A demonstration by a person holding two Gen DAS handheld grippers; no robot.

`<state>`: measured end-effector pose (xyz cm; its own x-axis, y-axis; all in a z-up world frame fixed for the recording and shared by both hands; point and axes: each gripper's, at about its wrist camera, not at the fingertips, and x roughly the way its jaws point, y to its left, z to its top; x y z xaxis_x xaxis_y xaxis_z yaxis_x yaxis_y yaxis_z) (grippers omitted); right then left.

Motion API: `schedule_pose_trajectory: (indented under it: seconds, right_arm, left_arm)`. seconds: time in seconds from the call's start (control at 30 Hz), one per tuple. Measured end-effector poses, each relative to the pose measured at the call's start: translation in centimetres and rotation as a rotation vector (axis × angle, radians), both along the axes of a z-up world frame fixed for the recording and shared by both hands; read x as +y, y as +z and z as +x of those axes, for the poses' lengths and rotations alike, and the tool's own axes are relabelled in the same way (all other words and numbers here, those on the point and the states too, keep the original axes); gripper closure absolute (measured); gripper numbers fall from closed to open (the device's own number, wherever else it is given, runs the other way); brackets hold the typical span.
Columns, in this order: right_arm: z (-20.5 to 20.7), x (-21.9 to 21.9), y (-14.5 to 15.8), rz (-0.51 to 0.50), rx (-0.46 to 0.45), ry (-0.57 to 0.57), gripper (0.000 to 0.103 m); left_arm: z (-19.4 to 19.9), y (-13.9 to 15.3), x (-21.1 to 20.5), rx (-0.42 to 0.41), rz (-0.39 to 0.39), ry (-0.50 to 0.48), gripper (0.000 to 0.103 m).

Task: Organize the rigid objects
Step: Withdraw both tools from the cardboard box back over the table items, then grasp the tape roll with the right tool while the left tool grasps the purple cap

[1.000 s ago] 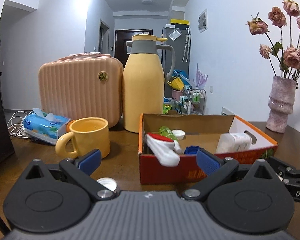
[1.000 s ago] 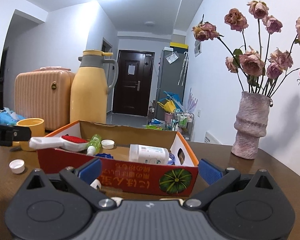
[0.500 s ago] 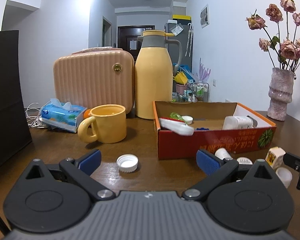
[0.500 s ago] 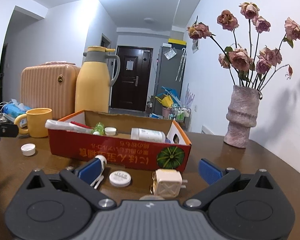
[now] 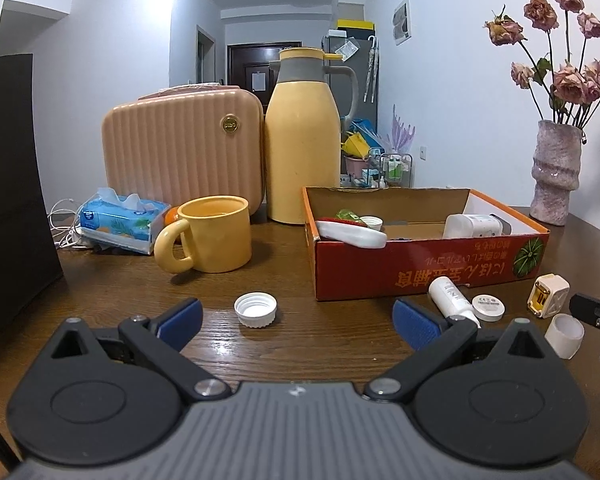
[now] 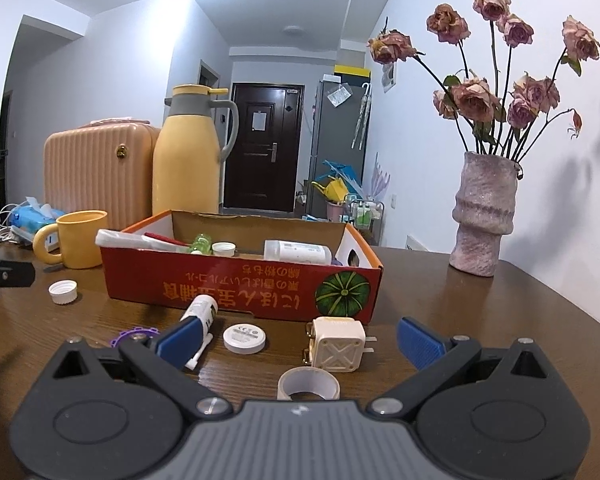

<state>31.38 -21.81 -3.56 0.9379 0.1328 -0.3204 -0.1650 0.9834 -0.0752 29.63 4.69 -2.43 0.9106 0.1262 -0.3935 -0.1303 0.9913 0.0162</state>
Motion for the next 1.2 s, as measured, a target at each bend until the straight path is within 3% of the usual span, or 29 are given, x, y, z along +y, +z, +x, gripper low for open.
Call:
schedule_pose_trajectory:
  seconds: [0.33, 0.63, 0.83, 1.2]
  right_arm:
    - [0.9, 0.0, -0.6, -0.010, 0.048, -0.014, 0.000]
    - [3.2, -0.4, -2.1, -0.027, 0.200, -0.061, 0.001]
    - [4.2, -0.6, -3.0, -0.011, 0.262, -0.060, 0.010]
    - [4.8, -0.4, -3.2, 0.001, 0.283, -0.042, 0.038]
  left_arm:
    - [0.0, 0.0, 0.0, 0.006, -0.005, -0.007, 0.000]
    - [0.6, -0.6, 0.0, 0.049, -0.005, -0.010, 0.000]
    - [0.9, -0.9, -0.2, 0.074, -0.003, -0.022, 0.000]
    - [1.2, -1.4, -0.5, 0.095, 0.007, -0.027, 0.000]
